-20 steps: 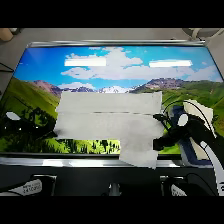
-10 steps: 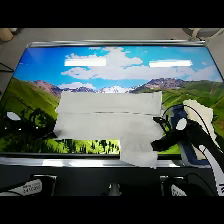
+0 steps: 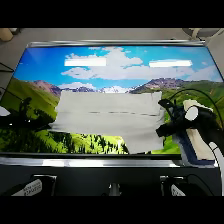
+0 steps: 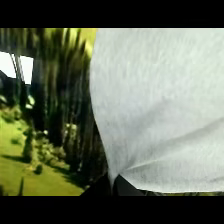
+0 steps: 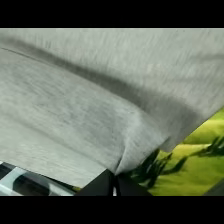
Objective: Fold the shirts.
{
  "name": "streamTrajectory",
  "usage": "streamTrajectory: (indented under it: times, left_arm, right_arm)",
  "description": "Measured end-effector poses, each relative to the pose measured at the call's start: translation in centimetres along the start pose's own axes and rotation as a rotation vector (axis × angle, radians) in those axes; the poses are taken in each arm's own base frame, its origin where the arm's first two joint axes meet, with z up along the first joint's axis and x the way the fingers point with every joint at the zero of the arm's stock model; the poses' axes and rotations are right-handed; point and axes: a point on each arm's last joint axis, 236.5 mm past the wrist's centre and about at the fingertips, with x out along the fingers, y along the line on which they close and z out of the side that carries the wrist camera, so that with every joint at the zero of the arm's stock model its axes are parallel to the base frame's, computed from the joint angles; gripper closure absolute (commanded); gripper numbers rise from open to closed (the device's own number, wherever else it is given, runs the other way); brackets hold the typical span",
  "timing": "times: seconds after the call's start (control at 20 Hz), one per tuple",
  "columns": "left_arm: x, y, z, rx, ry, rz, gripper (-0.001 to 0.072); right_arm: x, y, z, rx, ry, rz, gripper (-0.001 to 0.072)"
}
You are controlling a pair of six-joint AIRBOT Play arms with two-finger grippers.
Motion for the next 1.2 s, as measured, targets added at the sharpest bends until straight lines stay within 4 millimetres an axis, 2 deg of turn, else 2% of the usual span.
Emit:
streamTrajectory:
  times: [0.2, 0.35, 0.55, 0.75, 0.9, 1.0, 1.1, 1.15, 1.2]
  left_arm:
    - [-1.5, -1.7, 2.6, 0.019, -0.091, -0.027, 0.0683]
    - [-1.9, -2.7, 4.6, 0.033, -0.134, -0.035, 0.0684]
    - [-2.2, -3.5, 8.7, 0.036, -0.197, -0.038, 0.0683]
    - [-1.8, -4.3, 14.1, 0.022, -0.248, -0.064, 0.0683]
    - [-0.1, -4.7, 17.0, 0.017, -0.243, -0.084, 0.0683]
    - [2.0, -4.7, 17.8, 0.011, -0.213, -0.092, 0.0683]
    - [4.3, -4.4, 17.7, -0.012, -0.163, -0.095, 0.0674]
    - [5.3, -4.0, 17.5, -0.035, -0.136, -0.090, 0.0621]
    - [6.0, -3.5, 17.2, -0.054, -0.114, -0.079, 0.0471]
  right_arm:
    - [-2.5, -1.9, 4.2, -0.016, -0.119, -0.080, 0.0687]
    - [-3.4, -3.3, 7.4, -0.011, -0.189, -0.118, 0.0687]
    - [-3.8, -5.4, 11.6, 0.021, -0.266, -0.155, 0.0687]
    - [-2.4, -7.4, 15.5, 0.068, -0.322, -0.162, 0.0687]
    - [-0.8, -9.0, 18.0, 0.108, -0.350, -0.160, 0.0686]
    - [0.9, -9.6, 18.6, 0.142, -0.339, -0.150, 0.0684]
    - [2.8, -10.1, 18.5, 0.174, -0.311, -0.134, 0.0682]
    - [3.6, -10.2, 18.3, 0.185, -0.295, -0.126, 0.0636]
    - [4.2, -10.2, 18.0, 0.193, -0.277, -0.118, 0.0481]
